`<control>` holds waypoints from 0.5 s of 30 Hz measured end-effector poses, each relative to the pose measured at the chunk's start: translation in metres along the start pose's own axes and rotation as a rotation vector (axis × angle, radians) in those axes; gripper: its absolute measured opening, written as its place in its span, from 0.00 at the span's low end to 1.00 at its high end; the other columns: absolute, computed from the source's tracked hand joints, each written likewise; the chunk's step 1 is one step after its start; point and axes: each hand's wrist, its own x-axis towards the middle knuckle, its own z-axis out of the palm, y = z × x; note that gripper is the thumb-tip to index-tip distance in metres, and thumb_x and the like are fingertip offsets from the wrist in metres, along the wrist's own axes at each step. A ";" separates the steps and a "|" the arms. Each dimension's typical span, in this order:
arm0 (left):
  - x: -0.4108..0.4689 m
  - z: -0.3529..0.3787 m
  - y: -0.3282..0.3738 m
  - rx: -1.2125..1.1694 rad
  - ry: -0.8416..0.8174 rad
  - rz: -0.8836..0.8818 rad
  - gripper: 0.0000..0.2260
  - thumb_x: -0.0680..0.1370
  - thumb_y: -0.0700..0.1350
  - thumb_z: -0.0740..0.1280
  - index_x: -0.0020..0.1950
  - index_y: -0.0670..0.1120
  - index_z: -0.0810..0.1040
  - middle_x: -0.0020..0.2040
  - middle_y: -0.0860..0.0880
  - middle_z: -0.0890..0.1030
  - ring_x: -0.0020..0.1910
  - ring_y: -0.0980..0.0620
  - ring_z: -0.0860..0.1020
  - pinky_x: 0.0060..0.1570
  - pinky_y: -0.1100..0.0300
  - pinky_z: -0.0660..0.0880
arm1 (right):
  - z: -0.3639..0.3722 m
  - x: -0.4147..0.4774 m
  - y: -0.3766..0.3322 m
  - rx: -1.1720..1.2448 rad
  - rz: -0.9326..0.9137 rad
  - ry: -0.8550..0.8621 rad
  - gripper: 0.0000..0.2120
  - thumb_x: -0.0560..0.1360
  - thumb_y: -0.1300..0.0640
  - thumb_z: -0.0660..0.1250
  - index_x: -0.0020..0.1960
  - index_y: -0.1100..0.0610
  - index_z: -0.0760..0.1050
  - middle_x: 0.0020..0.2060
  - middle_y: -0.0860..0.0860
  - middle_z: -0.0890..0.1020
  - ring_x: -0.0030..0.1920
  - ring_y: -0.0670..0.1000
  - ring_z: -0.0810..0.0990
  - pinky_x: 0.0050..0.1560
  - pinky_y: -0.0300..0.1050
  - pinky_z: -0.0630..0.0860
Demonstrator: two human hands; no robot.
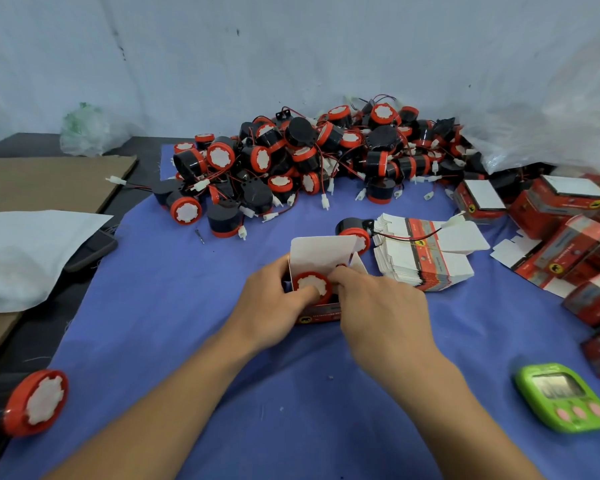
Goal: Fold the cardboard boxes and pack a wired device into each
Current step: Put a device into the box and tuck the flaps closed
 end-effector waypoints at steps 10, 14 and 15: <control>0.001 0.001 -0.003 -0.001 0.004 0.000 0.12 0.71 0.53 0.71 0.53 0.66 0.80 0.49 0.63 0.85 0.49 0.61 0.83 0.42 0.70 0.76 | 0.008 -0.003 -0.006 0.085 0.095 0.177 0.05 0.78 0.58 0.68 0.48 0.50 0.81 0.30 0.51 0.79 0.29 0.58 0.75 0.29 0.44 0.57; 0.001 0.001 -0.003 -0.013 -0.008 0.000 0.13 0.72 0.51 0.71 0.54 0.65 0.81 0.49 0.63 0.85 0.49 0.61 0.83 0.44 0.69 0.77 | 0.007 -0.003 -0.012 -0.007 0.074 0.375 0.12 0.61 0.67 0.78 0.35 0.53 0.79 0.21 0.49 0.72 0.23 0.55 0.61 0.33 0.41 0.57; 0.001 0.001 -0.003 -0.012 -0.010 -0.001 0.13 0.72 0.52 0.71 0.55 0.64 0.81 0.50 0.63 0.85 0.50 0.61 0.83 0.45 0.68 0.77 | 0.009 -0.003 -0.012 -0.018 0.071 0.396 0.12 0.62 0.67 0.78 0.34 0.53 0.79 0.22 0.50 0.73 0.24 0.56 0.64 0.34 0.43 0.60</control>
